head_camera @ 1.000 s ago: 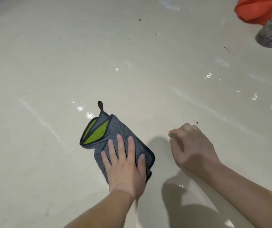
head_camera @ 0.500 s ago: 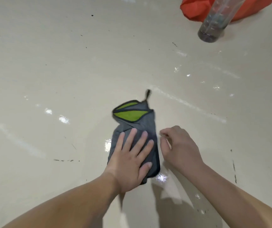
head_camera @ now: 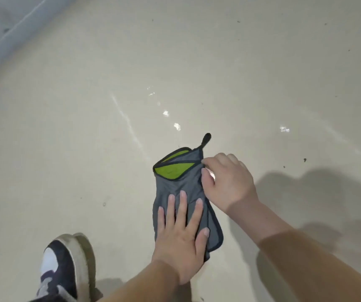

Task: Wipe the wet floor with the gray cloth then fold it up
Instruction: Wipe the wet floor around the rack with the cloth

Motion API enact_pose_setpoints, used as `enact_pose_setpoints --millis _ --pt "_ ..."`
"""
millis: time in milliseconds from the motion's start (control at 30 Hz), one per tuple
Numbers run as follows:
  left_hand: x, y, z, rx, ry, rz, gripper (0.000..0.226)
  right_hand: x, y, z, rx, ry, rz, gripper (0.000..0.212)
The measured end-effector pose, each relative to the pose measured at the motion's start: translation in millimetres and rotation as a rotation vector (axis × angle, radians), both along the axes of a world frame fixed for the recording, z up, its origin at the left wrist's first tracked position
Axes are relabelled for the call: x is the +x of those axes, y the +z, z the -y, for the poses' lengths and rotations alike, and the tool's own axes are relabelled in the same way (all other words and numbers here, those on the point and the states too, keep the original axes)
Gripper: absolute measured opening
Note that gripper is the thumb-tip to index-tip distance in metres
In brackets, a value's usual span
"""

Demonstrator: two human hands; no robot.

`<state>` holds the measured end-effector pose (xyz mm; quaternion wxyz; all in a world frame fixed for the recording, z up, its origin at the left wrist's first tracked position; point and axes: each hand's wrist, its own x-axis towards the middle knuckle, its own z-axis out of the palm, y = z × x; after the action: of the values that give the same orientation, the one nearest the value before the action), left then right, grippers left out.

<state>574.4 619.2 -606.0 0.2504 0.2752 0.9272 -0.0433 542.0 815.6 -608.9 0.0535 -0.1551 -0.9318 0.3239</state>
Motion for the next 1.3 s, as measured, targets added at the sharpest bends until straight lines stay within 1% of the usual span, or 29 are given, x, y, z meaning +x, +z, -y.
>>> enact_pose_setpoints --millis 100,167,267,367,467,533,600,667,733,800,867,933,967,1067,1167,1233,1300 --pt "-15 13 -3 -0.031 -0.043 0.098 0.063 -4 5 13 0.037 0.11 0.045 0.031" --pt "-29 14 -4 -0.065 -0.075 0.156 0.065 3 6 11 0.06 0.125 0.048 0.034" --pt "-59 9 -10 -0.094 -0.142 0.17 0.066 7 12 7 0.013 0.128 0.033 0.038" --pt "-100 5 -21 -0.098 -0.224 0.174 0.067 6 27 8 -0.026 0.131 0.129 0.04" --pt "-147 4 -21 -0.088 -0.314 0.195 0.07 1 46 15 0.019 0.167 0.212 0.04" --pt "-173 3 -19 -0.082 -0.308 0.196 0.07 -6 61 15 0.045 0.192 0.328 0.038" --pt "-193 -1 -13 -0.046 -0.266 0.184 0.07 -17 79 19 0.15 0.228 0.53 0.034" --pt "-200 -4 -9 -0.018 -0.251 0.165 0.07 -34 102 25 0.25 0.288 0.722 0.037" --pt "-202 -6 -7 -0.001 -0.297 0.159 0.07 -51 124 34 0.239 0.27 0.831 0.041" --pt "-211 -7 1 0.012 -0.368 0.157 0.07 -67 136 53 0.214 0.227 0.83 0.042" --pt "-229 -8 13 0.04 -0.462 0.129 0.07 -81 134 76 0.176 0.168 0.784 0.038" --pt "-255 -11 33 0.072 -0.516 0.082 0.068 -91 118 101 0.128 0.092 0.757 0.036" --pt "-266 -13 46 0.09 -0.509 0.057 0.068 -94 107 111 0.104 0.046 0.744 0.036" --pt "-294 -19 92 0.158 -0.423 -0.025 0.067 -99 74 140 -0.013 -0.151 0.639 0.038" --pt "-311 -21 143 0.203 -0.293 -0.105 0.066 -100 61 178 -0.209 -0.313 0.509 0.04" --pt "-318 -23 178 0.225 -0.196 -0.155 0.065 -102 59 203 -0.254 -0.277 0.485 0.037" --pt "-314 -24 210 0.227 -0.103 -0.194 0.065 -107 58 224 -0.197 -0.164 0.499 0.033"
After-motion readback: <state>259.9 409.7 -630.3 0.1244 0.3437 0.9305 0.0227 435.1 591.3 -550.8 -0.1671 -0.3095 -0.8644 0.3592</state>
